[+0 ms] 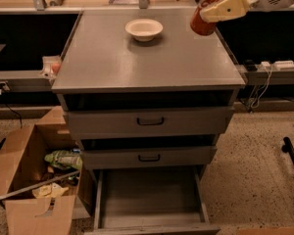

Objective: Place coke can into bottom drawer

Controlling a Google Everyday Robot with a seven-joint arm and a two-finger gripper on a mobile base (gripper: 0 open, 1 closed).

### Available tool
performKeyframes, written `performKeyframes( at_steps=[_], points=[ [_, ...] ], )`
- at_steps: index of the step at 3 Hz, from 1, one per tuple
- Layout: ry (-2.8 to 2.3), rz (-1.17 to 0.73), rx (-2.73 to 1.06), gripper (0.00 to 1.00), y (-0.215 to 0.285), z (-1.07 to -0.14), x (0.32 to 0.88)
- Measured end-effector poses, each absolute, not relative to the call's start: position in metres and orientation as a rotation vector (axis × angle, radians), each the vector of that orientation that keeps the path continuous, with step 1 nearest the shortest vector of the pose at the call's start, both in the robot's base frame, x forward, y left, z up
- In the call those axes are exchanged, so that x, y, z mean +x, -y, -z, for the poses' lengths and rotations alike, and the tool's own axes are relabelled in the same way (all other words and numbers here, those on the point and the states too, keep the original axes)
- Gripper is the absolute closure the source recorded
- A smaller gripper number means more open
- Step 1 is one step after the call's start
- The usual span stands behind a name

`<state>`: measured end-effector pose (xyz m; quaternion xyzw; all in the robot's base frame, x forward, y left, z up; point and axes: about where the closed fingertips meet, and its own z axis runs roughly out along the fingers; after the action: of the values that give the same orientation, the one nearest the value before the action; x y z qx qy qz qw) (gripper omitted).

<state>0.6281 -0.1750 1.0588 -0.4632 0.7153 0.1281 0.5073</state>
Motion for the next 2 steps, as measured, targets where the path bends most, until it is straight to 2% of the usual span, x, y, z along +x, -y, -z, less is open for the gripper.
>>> performKeyframes(
  at_steps=[2],
  points=[
    [-1.721, -0.295, -1.063, 1.00, 0.1775, -1.0545, 0.6172]
  ],
)
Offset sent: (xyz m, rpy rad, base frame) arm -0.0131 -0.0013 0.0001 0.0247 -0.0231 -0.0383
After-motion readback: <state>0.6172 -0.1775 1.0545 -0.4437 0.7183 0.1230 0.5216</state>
